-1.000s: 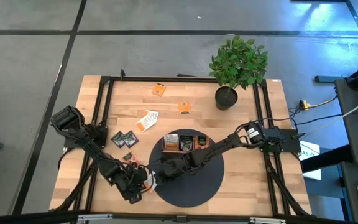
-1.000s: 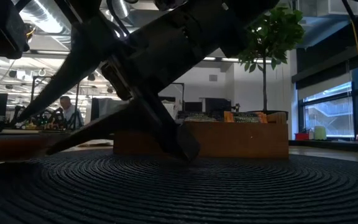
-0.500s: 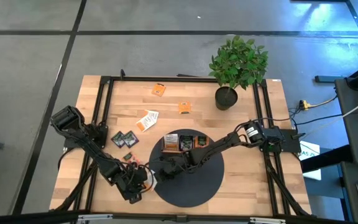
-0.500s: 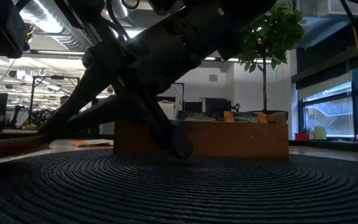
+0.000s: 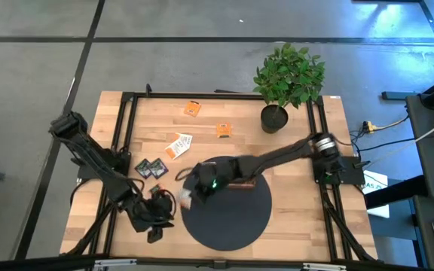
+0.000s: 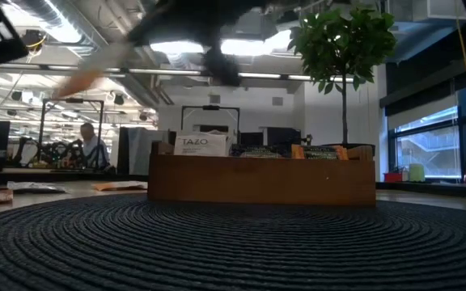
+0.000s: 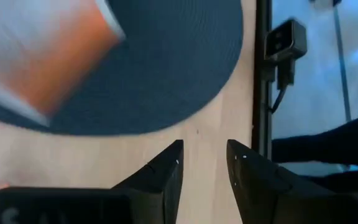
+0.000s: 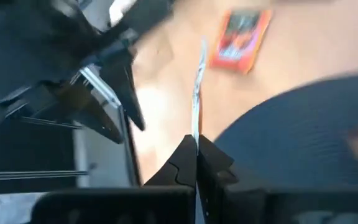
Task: Pick & Place Tea
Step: Put the white tea bag into the left section of the wooden organizer
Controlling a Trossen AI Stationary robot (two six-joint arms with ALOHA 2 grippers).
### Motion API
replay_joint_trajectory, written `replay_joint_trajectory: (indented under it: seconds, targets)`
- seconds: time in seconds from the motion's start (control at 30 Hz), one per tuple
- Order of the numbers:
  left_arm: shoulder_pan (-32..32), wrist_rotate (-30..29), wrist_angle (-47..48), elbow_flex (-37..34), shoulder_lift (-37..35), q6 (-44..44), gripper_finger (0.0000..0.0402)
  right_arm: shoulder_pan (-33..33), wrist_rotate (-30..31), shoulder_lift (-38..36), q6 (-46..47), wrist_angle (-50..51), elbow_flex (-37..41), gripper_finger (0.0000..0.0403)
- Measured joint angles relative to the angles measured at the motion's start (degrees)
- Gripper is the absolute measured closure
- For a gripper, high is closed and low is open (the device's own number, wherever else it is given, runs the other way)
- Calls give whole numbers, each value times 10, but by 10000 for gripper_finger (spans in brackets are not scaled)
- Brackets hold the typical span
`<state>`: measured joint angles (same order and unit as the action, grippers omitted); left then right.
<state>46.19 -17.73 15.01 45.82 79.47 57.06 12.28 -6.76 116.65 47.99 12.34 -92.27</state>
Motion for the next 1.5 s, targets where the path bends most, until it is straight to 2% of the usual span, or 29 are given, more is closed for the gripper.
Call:
replay_joint_trajectory:
  seconds: [0.23,0.37,0.53,0.67,0.77,0.9,1.13,1.5]
  targets:
    - [-7,-70,12,0,-38,-14,283,-20,100,-123,-155,258,0,400]
    - [-15,-119,12,0,-41,-13,283,-29,124,-128,-218,293,2,400]
    - [-30,-135,9,0,-41,-12,282,-41,107,-125,-272,230,61,400]
    - [-38,-135,5,0,-41,-8,283,-59,71,-124,-283,155,113,400]
    - [-43,-138,2,0,-41,-8,282,-67,68,-124,-293,109,143,400]
    - [-45,-147,2,0,-41,-8,282,-78,67,-124,-309,103,162,400]
    - [-44,-172,2,1,-41,-8,281,-84,71,-124,-324,33,201,398]
    - [-50,-189,3,1,-41,-9,285,-84,71,-124,-351,6,224,396]
